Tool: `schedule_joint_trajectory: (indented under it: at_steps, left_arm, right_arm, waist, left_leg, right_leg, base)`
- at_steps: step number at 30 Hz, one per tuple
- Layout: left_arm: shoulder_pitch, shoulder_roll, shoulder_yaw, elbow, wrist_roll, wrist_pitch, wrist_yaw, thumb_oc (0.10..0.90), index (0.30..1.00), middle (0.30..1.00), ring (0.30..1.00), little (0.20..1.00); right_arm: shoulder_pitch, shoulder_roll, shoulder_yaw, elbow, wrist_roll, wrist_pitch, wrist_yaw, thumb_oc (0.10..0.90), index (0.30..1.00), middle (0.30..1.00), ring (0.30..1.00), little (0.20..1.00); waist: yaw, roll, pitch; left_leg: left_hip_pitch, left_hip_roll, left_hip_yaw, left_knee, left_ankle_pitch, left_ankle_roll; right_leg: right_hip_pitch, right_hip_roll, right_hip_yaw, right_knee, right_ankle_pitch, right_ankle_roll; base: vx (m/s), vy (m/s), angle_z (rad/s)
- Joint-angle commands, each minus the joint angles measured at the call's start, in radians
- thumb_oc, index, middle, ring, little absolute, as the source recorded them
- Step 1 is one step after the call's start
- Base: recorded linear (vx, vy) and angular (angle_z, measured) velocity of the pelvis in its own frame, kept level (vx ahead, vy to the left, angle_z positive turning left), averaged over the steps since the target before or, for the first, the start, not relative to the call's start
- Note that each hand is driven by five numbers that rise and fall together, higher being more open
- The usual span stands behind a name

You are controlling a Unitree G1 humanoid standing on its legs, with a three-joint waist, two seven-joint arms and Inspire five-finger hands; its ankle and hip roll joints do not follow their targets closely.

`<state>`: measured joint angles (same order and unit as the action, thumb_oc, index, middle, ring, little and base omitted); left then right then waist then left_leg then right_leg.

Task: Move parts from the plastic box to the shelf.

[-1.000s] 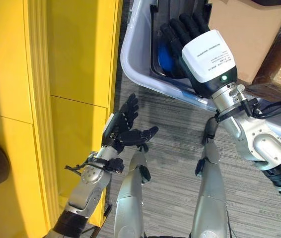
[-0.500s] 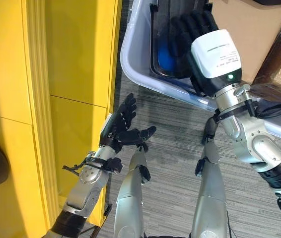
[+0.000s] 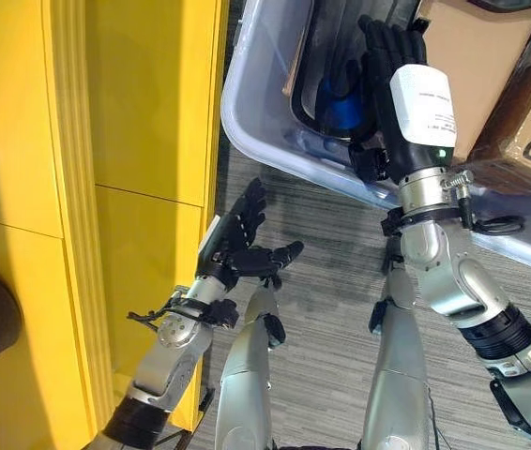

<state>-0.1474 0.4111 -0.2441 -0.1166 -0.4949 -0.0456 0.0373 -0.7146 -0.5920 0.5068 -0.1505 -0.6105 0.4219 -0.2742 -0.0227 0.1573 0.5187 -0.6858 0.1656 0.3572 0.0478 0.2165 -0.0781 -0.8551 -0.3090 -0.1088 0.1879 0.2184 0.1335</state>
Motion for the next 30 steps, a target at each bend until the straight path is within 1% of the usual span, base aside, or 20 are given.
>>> schedule_joint_trajectory:
  at_steps: [1, 2, 4, 5, 6, 7, 9, 11, 13, 14, 15, 16, 17, 18, 19, 21, 24, 26, 28, 30]
  left_arm:
    - [-0.005, 0.023, -0.022, -0.072, 0.012, -0.088, -0.005, 0.9, 1.0, 1.0, 1.0, 1.0]
    - [-0.006, 0.024, -0.02, -0.069, 0.009, -0.089, -0.007, 0.9, 1.0, 1.0, 1.0, 1.0]
    - [-0.018, 0.033, -0.012, -0.062, -0.003, -0.076, -0.024, 0.9, 1.0, 1.0, 1.0, 1.0]
    - [-0.02, 0.033, -0.012, -0.061, -0.003, -0.075, -0.025, 0.9, 1.0, 1.0, 1.0, 1.0]
    - [-0.022, 0.038, -0.01, -0.057, -0.005, -0.074, -0.029, 0.9, 1.0, 1.0, 1.0, 1.0]
    - [-0.019, 0.041, -0.01, -0.066, 0.001, -0.063, -0.018, 0.9, 1.0, 1.0, 1.0, 1.0]
    - [-0.015, 0.043, -0.004, -0.069, 0.001, -0.059, -0.009, 0.9, 1.0, 1.0, 1.0, 1.0]
    - [-0.014, 0.043, 0.001, -0.07, 0.003, -0.057, 0.004, 0.9, 1.0, 1.0, 1.0, 1.0]
    - [-0.008, 0.043, 0.004, -0.072, 0.002, -0.06, 0.014, 0.9, 1.0, 1.0, 1.0, 1.0]
    - [-0.001, 0.041, 0.007, -0.077, 0.0, -0.061, 0.022, 0.9, 1.0, 1.0, 1.0, 1.0]
    - [0.002, 0.039, 0.008, -0.079, 0.001, -0.062, 0.025, 0.9, 1.0, 1.0, 1.0, 1.0]
    - [0.008, 0.034, 0.01, -0.084, 0.002, -0.064, 0.036, 0.9, 1.0, 1.0, 1.0, 1.0]
    - [0.009, 0.033, 0.011, -0.084, 0.003, -0.065, 0.038, 0.9, 1.0, 1.0, 1.0, 1.0]
    - [0.011, 0.03, 0.012, -0.084, 0.007, -0.071, 0.042, 0.9, 1.0, 1.0, 1.0, 1.0]
    - [0.011, 0.03, 0.011, -0.084, 0.007, -0.071, 0.043, 0.9, 1.0, 1.0, 1.0, 1.0]
    - [0.013, 0.029, 0.011, -0.092, 0.006, -0.074, 0.057, 0.9, 1.0, 1.0, 1.0, 1.0]
    - [0.017, 0.029, 0.012, -0.096, -0.003, -0.077, 0.052, 0.9, 1.0, 1.0, 1.0, 1.0]
    - [0.025, 0.03, 0.016, -0.099, -0.012, -0.081, 0.043, 0.9, 1.0, 1.0, 1.0, 1.0]
    - [0.03, 0.036, 0.018, -0.093, -0.019, -0.084, 0.023, 0.9, 1.0, 1.0, 1.0, 1.0]
    - [0.022, 0.032, 0.01, -0.087, -0.014, -0.09, 0.03, 0.9, 1.0, 1.0, 1.0, 1.0]
  right_arm:
    - [-0.001, 0.055, 0.105, 0.032, -0.069, -0.011, 0.066, 0.9, 1.0, 1.0, 1.0, 1.0]
    - [-0.001, 0.051, 0.105, 0.044, -0.078, -0.015, 0.065, 0.9, 1.0, 1.0, 1.0, 1.0]
    - [-0.011, 0.014, 0.089, 0.09, -0.165, -0.041, 0.078, 0.9, 1.0, 1.0, 1.0, 1.0]
    - [-0.011, 0.012, 0.087, 0.089, -0.17, -0.042, 0.082, 0.9, 1.0, 1.0, 1.0, 1.0]
    - [-0.014, -0.008, 0.081, 0.086, -0.18, -0.026, 0.098, 0.9, 1.0, 1.0, 1.0, 1.0]
    - [-0.003, -0.034, 0.076, 0.078, -0.19, 0.014, 0.079, 0.9, 1.0, 1.0, 1.0, 1.0]
    - [0.01, -0.054, 0.063, 0.091, -0.177, 0.047, 0.027, 0.9, 1.0, 1.0, 1.0, 1.0]
    - [0.034, -0.077, 0.029, 0.107, -0.127, 0.083, -0.068, 0.9, 1.0, 1.0, 1.0, 1.0]
    - [0.07, -0.095, -0.024, 0.12, -0.078, 0.089, -0.134, 0.9, 1.0, 1.0, 1.0, 1.0]
    - [0.107, -0.106, -0.069, 0.126, -0.024, 0.075, -0.186, 0.9, 1.0, 1.0, 1.0, 1.0]
    - [0.118, -0.109, -0.082, 0.126, -0.012, 0.067, -0.197, 0.9, 1.0, 1.0, 1.0, 1.0]
    - [0.158, -0.113, -0.123, 0.115, 0.021, 0.04, -0.223, 0.9, 1.0, 1.0, 1.0, 1.0]
    - [0.165, -0.115, -0.13, 0.112, 0.024, 0.034, -0.223, 0.9, 1.0, 1.0, 1.0, 1.0]
    - [0.189, -0.115, -0.148, 0.097, 0.036, 0.009, -0.223, 0.9, 1.0, 1.0, 1.0, 1.0]
    - [0.193, -0.116, -0.152, 0.093, 0.037, 0.005, -0.222, 0.9, 1.0, 1.0, 1.0, 1.0]
    - [0.225, -0.112, -0.163, 0.057, 0.027, -0.041, -0.178, 0.9, 1.0, 1.0, 1.0, 1.0]
    - [0.228, -0.106, -0.14, 0.016, 0.002, -0.048, -0.135, 0.9, 1.0, 1.0, 1.0, 1.0]
    - [0.223, -0.099, -0.112, 0.001, -0.006, -0.044, -0.131, 0.9, 1.0, 1.0, 1.0, 1.0]
    - [0.197, -0.079, -0.086, 0.01, 0.036, -0.039, -0.183, 0.9, 1.0, 1.0, 1.0, 1.0]
    - [0.168, -0.061, -0.078, 0.028, 0.093, -0.02, -0.246, 0.9, 1.0, 1.0, 1.0, 1.0]
  waist:
    - [0.017, 0.053, 0.001]
    - [0.017, 0.054, 0.001]
    - [0.009, 0.051, 0.001]
    - [0.009, 0.051, 0.001]
    - [0.007, 0.048, 0.001]
    - [0.003, 0.042, 0.001]
    - [-0.001, 0.038, 0.001]
    - [-0.01, 0.03, 0.001]
    - [-0.02, 0.025, 0.001]
    - [-0.027, 0.022, 0.001]
    - [-0.03, 0.021, 0.001]
    - [-0.038, 0.018, 0.001]
    - [-0.04, 0.018, 0.001]
    - [-0.047, 0.016, 0.001]
    - [-0.047, 0.016, 0.001]
    - [-0.055, 0.02, 0.001]
    - [-0.055, 0.027, 0.001]
    - [-0.053, 0.031, 0.001]
    - [-0.045, 0.033, 0.001]
    - [-0.042, 0.035, 0.001]
  left_leg:
    - [-0.034, -0.104, -0.031, 0.106, -0.172, -0.002]
    - [-0.033, -0.105, -0.03, 0.107, -0.172, -0.001]
    - [-0.033, -0.106, -0.029, 0.11, -0.173, -0.001]
    - [-0.034, -0.106, -0.029, 0.11, -0.173, -0.001]
    - [-0.035, -0.104, -0.027, 0.11, -0.172, -0.003]
    - [-0.039, -0.1, -0.027, 0.112, -0.172, -0.004]
    - [-0.043, -0.098, -0.025, 0.112, -0.173, -0.003]
    - [-0.049, -0.093, -0.023, 0.113, -0.173, -0.004]
    - [-0.054, -0.094, -0.024, 0.117, -0.174, -0.004]
    - [-0.054, -0.095, -0.025, 0.117, -0.175, -0.003]
    - [-0.054, -0.096, -0.025, 0.117, -0.175, -0.003]
    - [-0.054, -0.096, -0.024, 0.116, -0.175, -0.003]
    - [-0.053, -0.096, -0.023, 0.115, -0.175, -0.003]
    - [-0.054, -0.095, -0.021, 0.115, -0.175, -0.003]
    - [-0.054, -0.095, -0.021, 0.115, -0.175, -0.003]
    - [-0.053, -0.094, -0.014, 0.113, -0.174, -0.005]
    - [-0.051, -0.09, -0.01, 0.12, -0.177, -0.008]
    - [-0.05, -0.087, -0.006, 0.13, -0.181, -0.007]
    - [-0.043, -0.089, -0.005, 0.128, -0.18, -0.005]
    - [-0.042, -0.09, -0.005, 0.127, -0.181, -0.003]
  right_leg:
    - [0.004, 0.1, -0.05, 0.085, -0.221, -0.018]
    - [0.005, 0.099, -0.049, 0.084, -0.22, -0.018]
    - [0.006, 0.099, -0.047, 0.079, -0.217, -0.015]
    - [0.006, 0.099, -0.046, 0.08, -0.217, -0.015]
    - [0.006, 0.1, -0.045, 0.08, -0.216, -0.015]
    - [0.002, 0.101, -0.043, 0.08, -0.214, -0.012]
    - [-0.001, 0.102, -0.04, 0.078, -0.213, -0.011]
    - [-0.005, 0.103, -0.038, 0.077, -0.212, -0.009]
    - [-0.01, 0.108, -0.032, 0.082, -0.215, -0.01]
    - [-0.011, 0.113, -0.026, 0.084, -0.218, -0.011]
    - [-0.011, 0.115, -0.024, 0.085, -0.218, -0.011]
    - [-0.012, 0.119, -0.019, 0.086, -0.22, -0.013]
    - [-0.012, 0.12, -0.018, 0.086, -0.22, -0.013]
    - [-0.015, 0.122, -0.014, 0.087, -0.22, -0.014]
    - [-0.016, 0.122, -0.014, 0.087, -0.22, -0.014]
    - [-0.019, 0.122, -0.009, 0.087, -0.221, -0.016]
    - [-0.022, 0.116, -0.005, 0.088, -0.221, -0.017]
    - [-0.021, 0.113, -0.005, 0.093, -0.225, -0.02]
    - [-0.013, 0.114, -0.008, 0.09, -0.223, -0.021]
    - [-0.012, 0.116, -0.008, 0.09, -0.224, -0.022]
  base:
    - [0.0, 0.004, -0.04]
    - [0.0, 0.0, 0.0]
    - [0.0, 0.0, 0.0]
    - [0.0, 0.0, 0.0]
    - [0.01, -0.031, 0.0]
    - [0.01, -0.043, 0.01]
    - [0.0, -0.02, 0.01]
    - [0.0, 0.0, 0.0]
    - [0.01, 0.021, 0.04]
    - [0.02, 0.042, 0.03]
    - [0.02, 0.064, 0.0]
    - [0.01, 0.042, -0.03]
    - [0.02, 0.051, -0.04]
    - [0.01, 0.022, -0.03]
    - [0.01, 0.048, -0.02]
    - [0.01, 0.055, -0.01]
    - [0.0, 0.036, -0.03]
    - [0.0, 0.014, -0.05]
    - [-0.01, -0.004, -0.02]
    - [0.0, 0.0, 0.0]
